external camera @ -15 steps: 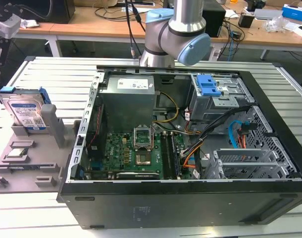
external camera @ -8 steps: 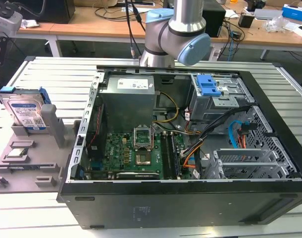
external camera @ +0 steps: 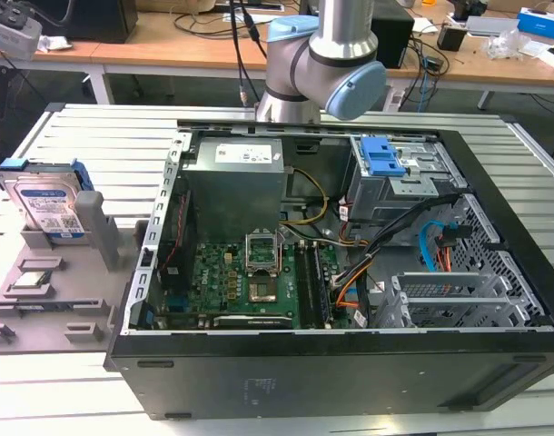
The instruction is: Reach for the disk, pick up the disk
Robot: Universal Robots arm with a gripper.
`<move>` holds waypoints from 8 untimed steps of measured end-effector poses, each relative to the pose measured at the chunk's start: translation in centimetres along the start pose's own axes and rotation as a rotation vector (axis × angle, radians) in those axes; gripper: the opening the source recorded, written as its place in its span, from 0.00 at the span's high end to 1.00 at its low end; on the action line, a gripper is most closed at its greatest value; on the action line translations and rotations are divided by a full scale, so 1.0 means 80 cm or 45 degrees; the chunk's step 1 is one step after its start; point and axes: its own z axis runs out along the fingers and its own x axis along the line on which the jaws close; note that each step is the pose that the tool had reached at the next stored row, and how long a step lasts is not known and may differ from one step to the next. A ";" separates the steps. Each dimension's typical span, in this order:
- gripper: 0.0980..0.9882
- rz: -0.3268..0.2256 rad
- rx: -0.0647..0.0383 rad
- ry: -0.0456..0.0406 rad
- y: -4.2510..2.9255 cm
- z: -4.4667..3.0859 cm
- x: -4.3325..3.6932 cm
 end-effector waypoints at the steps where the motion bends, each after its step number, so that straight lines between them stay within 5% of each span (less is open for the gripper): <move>1: 0.99 -0.013 0.000 0.000 0.0000 0.0000 0.000; 8: 0.99 -0.135 0.000 0.005 0.0000 0.0000 0.000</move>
